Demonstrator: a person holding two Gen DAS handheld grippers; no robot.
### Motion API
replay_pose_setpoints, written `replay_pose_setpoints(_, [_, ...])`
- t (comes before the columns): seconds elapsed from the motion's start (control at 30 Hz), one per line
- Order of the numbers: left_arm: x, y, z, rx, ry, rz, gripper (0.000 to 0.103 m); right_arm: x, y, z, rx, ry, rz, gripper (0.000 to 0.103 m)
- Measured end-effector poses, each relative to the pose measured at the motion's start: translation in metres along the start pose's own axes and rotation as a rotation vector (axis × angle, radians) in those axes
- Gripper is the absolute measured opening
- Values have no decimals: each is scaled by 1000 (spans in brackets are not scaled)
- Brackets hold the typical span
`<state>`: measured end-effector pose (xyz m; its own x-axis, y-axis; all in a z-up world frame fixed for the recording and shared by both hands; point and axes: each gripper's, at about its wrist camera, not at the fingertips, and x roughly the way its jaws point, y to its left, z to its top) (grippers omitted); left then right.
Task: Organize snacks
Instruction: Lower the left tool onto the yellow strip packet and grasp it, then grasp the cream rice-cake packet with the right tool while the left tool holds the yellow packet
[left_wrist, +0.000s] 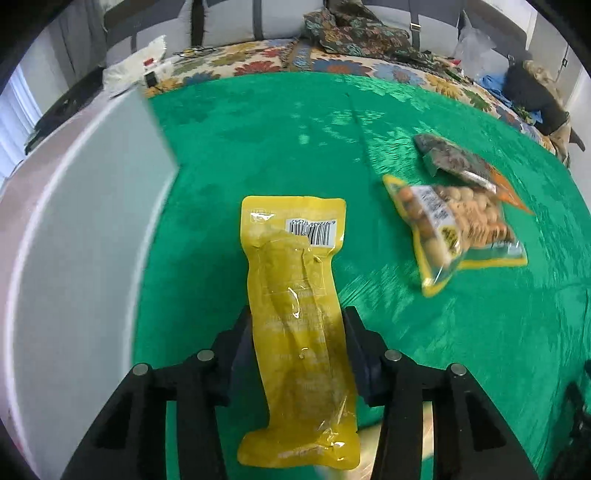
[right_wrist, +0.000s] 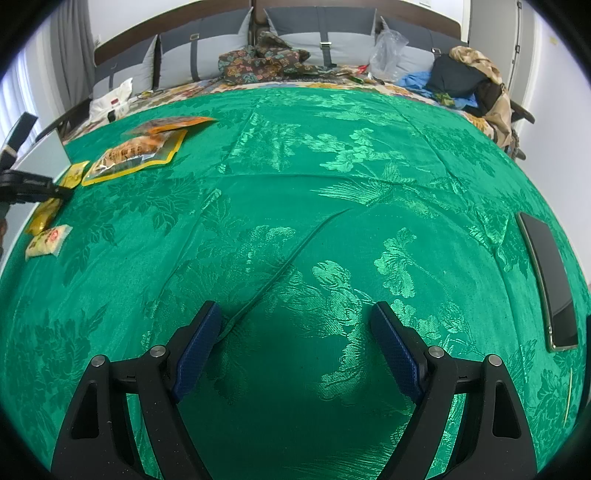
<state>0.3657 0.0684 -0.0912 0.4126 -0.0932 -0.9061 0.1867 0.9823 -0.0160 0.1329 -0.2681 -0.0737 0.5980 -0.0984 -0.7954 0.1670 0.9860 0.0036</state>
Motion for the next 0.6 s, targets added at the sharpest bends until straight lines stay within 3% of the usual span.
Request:
replay_pose_setpoints(0.07, [-15,14,-15,-39,-20,-40,45,0,0,0,1,-1,4,86])
replay_pose_setpoints(0.13, [-30,20,-34,-52,-43,-76,45,-1,4,3,-4,13,65,85])
replay_pose_setpoints(0.2, [-48,25,-56,-59,-57,-105,45,2,26,26,-37,61,291,84])
replay_pose_setpoints(0.3, [-73,30,-95,-84,-65,-143,45,-6,99,68,-282,40,506,84])
replay_pose_setpoints(0.37, [-85,34,-114,-118,-66,-163,45,-1,156,89,-480,59,594,84])
replay_pose_setpoints(0.47, [-98,42,-139,-187,-60,-204,45,18,234,99,-792,88,612,84])
replay_pose_setpoints(0.5, [-103,45,-147,-204,-60,-217,45,28,256,98,-873,133,615,84])
replay_pose_setpoints(0.6, [-114,46,-164,-211,-64,-239,46,50,295,93,-996,227,595,82])
